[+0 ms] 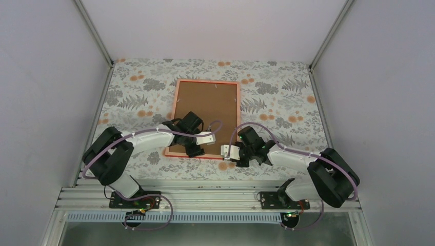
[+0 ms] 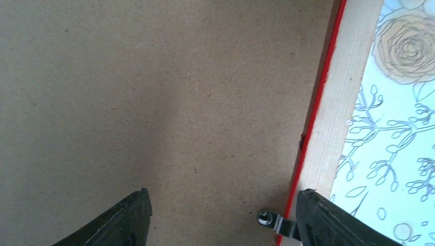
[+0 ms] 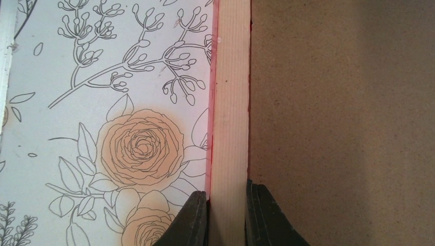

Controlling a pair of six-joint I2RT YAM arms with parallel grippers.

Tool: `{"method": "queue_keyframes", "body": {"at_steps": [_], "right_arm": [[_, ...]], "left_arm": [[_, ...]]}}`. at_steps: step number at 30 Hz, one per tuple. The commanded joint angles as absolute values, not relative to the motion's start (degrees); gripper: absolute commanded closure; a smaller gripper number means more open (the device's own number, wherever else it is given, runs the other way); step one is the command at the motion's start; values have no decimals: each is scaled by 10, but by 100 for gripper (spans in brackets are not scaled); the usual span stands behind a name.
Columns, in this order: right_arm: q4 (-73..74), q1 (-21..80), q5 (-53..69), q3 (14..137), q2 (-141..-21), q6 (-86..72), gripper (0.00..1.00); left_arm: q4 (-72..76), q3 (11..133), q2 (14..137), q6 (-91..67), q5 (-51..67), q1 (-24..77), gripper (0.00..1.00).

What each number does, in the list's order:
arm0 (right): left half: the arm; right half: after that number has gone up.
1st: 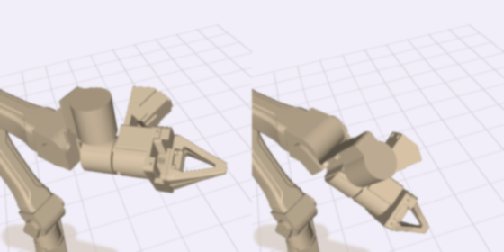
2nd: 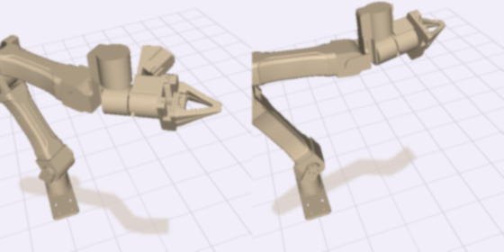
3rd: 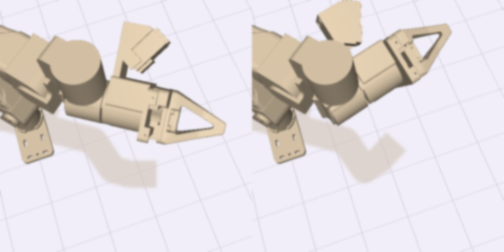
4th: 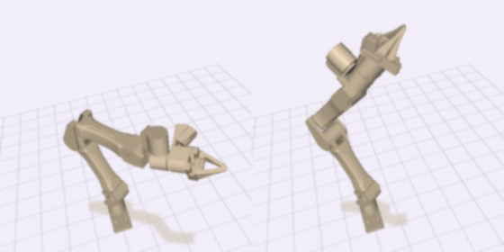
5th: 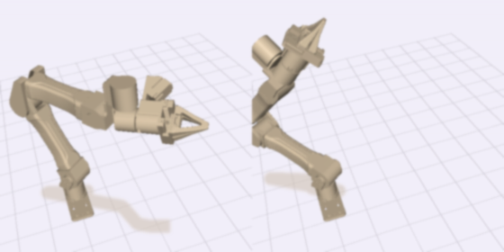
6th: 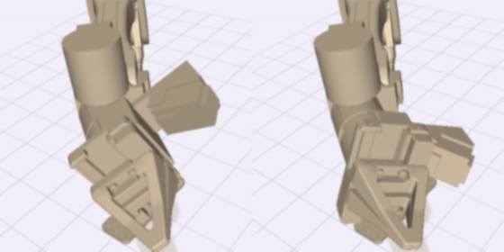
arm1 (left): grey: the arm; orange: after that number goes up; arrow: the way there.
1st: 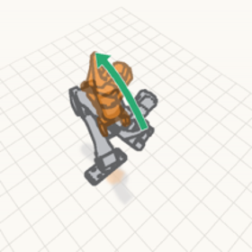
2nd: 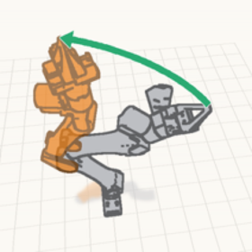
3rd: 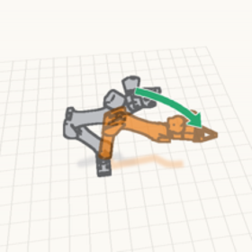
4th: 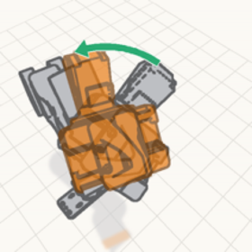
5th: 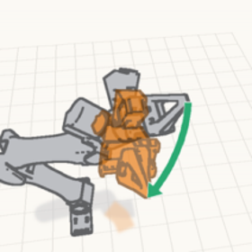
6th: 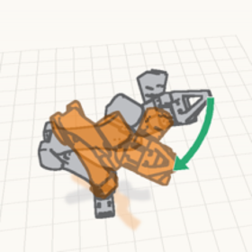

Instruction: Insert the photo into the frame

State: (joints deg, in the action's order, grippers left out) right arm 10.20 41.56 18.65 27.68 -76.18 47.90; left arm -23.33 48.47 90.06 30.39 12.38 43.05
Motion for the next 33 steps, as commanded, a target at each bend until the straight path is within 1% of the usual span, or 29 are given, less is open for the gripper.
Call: {"method": "queue_keyframes", "body": {"at_steps": [1,7,17,23,26,27,28,30,31,32,33], "right_arm": [[148,421,182,269,-781,479,96],[152,421,183,267,-779,485,96],[155,421,185,258,-771,500,96],[158,421,190,259,-770,501,96],[164,421,193,260,-762,504,96],[172,421,197,266,-758,501,93],[182,421,200,275,-755,497,88],[199,421,206,299,-748,476,71],[208,420,211,314,-742,460,64],[219,419,219,331,-736,449,54],[231,418,230,346,-729,437,45]], "left_arm": [[-230,475,914,304,100,436,29],[-235,450,908,342,54,434,29],[-250,441,874,399,21,400,30],[-242,448,852,403,39,393,30],[-244,447,818,411,87,382,25],[-244,446,806,414,102,376,22],[-240,443,793,417,114,374,19],[-233,440,777,416,130,361,14],[-234,444,775,413,142,349,9],[-239,453,777,406,155,334,2],[-243,465,779,398,169,319,0]]}}
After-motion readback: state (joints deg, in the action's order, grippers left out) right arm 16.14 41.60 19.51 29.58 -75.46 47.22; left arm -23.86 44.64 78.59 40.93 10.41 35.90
